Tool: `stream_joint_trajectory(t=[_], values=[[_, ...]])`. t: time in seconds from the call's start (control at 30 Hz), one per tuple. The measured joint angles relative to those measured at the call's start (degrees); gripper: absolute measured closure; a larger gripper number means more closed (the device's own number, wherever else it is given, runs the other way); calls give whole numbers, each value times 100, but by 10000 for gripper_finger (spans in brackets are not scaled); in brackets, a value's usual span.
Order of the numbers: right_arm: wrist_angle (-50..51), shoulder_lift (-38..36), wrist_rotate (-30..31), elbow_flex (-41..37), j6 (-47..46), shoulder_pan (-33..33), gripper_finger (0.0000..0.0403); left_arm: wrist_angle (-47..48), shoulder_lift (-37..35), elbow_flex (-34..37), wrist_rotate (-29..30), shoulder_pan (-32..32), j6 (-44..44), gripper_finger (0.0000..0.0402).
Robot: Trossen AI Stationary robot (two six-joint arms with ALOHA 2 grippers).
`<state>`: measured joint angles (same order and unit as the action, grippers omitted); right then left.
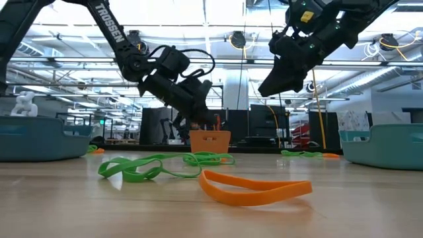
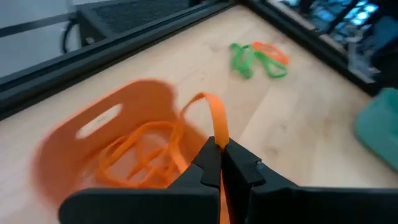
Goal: Sort rubber bands into baskets
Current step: Put the orange rubber band into the orange bin
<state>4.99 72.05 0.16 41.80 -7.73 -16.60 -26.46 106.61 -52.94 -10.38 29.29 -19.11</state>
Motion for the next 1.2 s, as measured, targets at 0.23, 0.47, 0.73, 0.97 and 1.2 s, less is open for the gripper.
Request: stream_joint_trajectory(t=[0.23,0.47,0.73,0.97,1.2], values=[[4,2,0,0,-39,0,250,515,2,-92,13,22,30,400],[3,28,1,-2,-61,1,250,835,4,-94,340,80,47,400],[4,28,2,-2,-160,20,250,781,4,-94,453,73,52,374],[4,28,2,-2,-164,20,250,822,4,-94,742,71,196,296],[2,28,0,-2,-106,20,250,999,-249,-94,766,69,527,255]])
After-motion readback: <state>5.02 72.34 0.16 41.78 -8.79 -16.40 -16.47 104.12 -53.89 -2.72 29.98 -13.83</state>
